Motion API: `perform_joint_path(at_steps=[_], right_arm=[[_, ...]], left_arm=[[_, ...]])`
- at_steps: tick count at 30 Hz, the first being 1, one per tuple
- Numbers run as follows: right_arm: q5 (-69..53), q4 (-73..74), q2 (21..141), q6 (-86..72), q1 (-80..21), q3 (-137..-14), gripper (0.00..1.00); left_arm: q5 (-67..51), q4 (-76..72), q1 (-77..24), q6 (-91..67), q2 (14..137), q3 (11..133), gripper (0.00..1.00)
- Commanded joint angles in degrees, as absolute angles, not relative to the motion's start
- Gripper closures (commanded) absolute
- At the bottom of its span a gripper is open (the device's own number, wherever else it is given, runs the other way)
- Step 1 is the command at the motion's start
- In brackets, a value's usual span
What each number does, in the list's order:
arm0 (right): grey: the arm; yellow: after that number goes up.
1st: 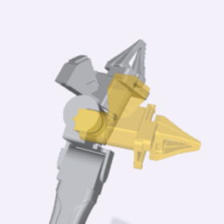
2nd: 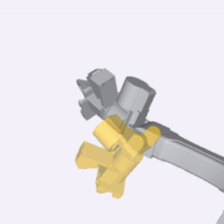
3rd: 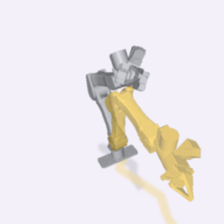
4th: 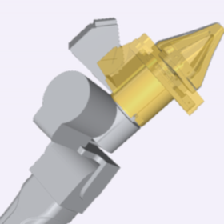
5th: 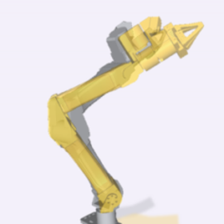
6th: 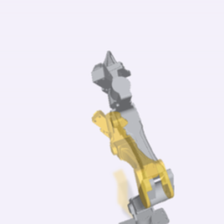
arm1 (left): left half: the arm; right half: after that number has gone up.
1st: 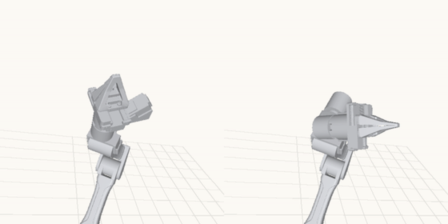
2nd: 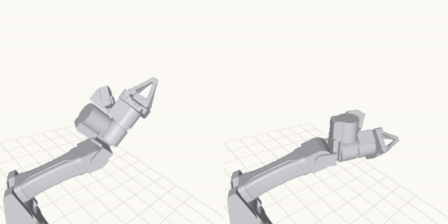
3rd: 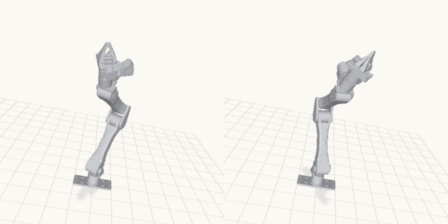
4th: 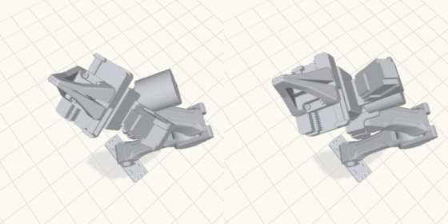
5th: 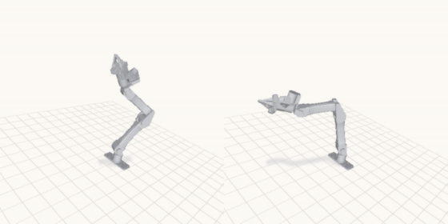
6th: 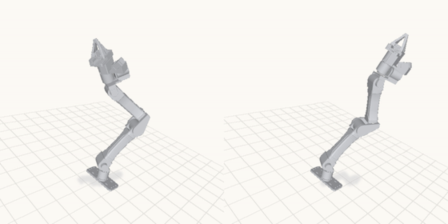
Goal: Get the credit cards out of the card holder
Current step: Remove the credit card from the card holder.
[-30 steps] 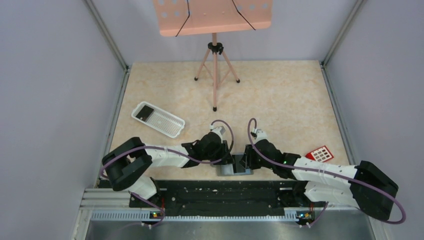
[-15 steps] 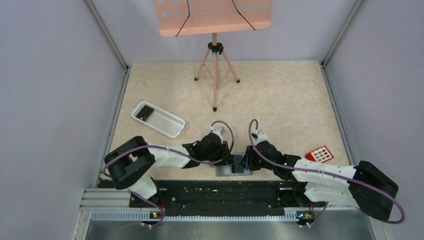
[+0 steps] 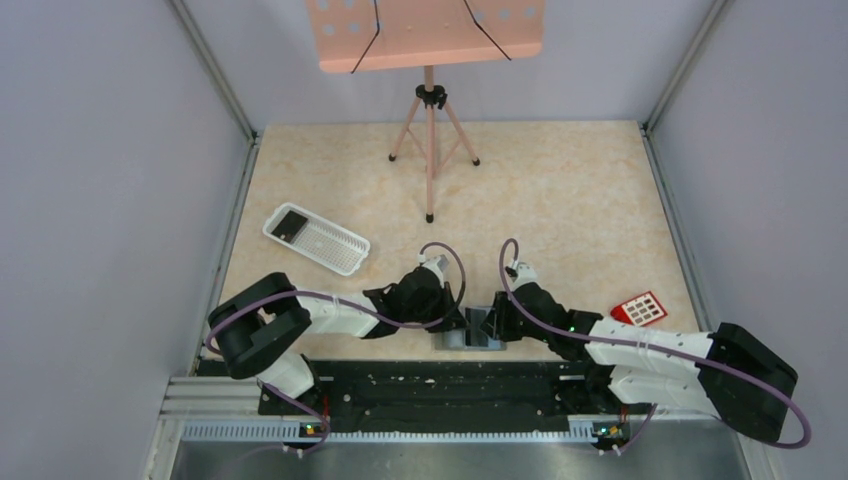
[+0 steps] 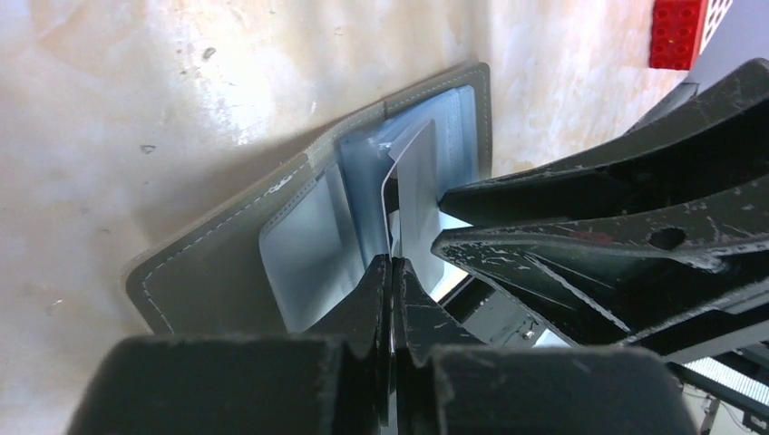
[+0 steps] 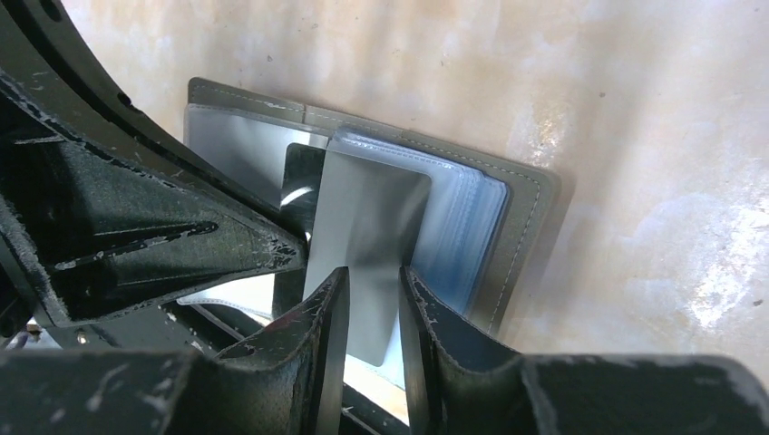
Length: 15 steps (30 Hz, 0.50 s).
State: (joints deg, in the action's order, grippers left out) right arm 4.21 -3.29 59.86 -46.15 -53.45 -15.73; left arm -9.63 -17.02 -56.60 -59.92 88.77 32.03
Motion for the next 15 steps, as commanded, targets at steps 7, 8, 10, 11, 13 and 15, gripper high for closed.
perform_joint_path(at_steps=[7,8,10,11,13,15], right_arm=[[8.6,1.9,58.9,-45.1,-52.3,-15.4,0.73],[8.5,2.0,58.9,-45.1,-52.2,-15.4,0.73],[8.8,2.1,58.7,-44.6,-52.1,-15.5,0.73],[8.9,2.2,58.5,-44.4,-52.0,-15.6,0.73],[9.2,2.6,58.6,-43.9,-52.1,-16.0,0.73],[9.4,3.0,58.7,-43.4,-52.1,-16.5,0.73]], left_arm=[[-9.3,-15.8,-56.3,-60.3,85.6,32.1,1.00],[-8.9,-14.7,-56.3,-60.0,84.9,32.1,1.00],[-7.7,-12.8,-56.1,-59.5,83.6,32.2,1.00],[-7.0,-11.8,-56.0,-59.3,83.0,32.1,1.00],[-5.5,-10.1,-55.9,-59.4,82.0,31.8,1.00],[-5.3,-9.9,-55.7,-59.4,81.4,31.3,1.00]])
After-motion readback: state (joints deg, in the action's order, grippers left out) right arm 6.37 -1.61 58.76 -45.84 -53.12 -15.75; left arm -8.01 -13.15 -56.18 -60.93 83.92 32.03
